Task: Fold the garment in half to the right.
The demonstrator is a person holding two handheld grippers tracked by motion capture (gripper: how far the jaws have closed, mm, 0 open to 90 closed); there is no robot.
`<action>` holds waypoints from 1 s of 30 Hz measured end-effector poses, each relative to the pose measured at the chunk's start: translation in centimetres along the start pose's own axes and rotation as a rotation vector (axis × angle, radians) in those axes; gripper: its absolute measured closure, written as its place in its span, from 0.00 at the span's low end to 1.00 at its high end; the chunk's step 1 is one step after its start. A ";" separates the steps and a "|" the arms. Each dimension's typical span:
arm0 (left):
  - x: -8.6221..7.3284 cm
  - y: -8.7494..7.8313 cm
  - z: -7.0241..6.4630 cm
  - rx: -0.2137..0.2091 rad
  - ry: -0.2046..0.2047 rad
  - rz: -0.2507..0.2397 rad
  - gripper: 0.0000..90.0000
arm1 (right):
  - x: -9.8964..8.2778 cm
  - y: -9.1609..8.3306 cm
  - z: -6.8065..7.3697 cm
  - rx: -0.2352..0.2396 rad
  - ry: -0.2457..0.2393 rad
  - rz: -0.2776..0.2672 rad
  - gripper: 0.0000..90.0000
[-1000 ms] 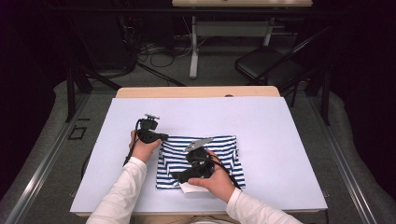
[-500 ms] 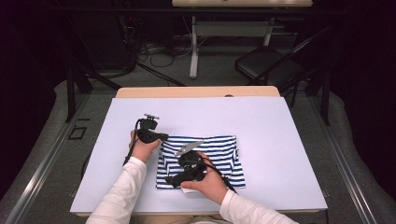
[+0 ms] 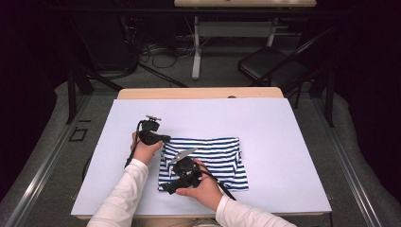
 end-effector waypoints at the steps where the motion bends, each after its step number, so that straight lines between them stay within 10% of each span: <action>1: 0.0 0.0 0.0 -0.001 0.001 0.001 0.97 | -0.1 0.2 0.0 -0.003 -0.001 0.002 0.23; 19: 0.0 0.1 0.0 0.001 -0.002 0.000 0.97 | -0.9 2.5 0.2 -0.050 0.025 0.031 0.16; 30: 0.0 0.1 0.0 0.002 0.005 0.007 0.97 | -1.3 3.3 0.9 -0.132 -0.038 0.022 0.07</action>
Point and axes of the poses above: each handheld gripper's, and its own axes: y roughly forward along the jaws, x roughly out of its top, z roughly to its left, the point moved 8 cm from there along y, roughly forward along the jaws, and after that the axes turned 15 degrees about y, right-handed, at the moved point
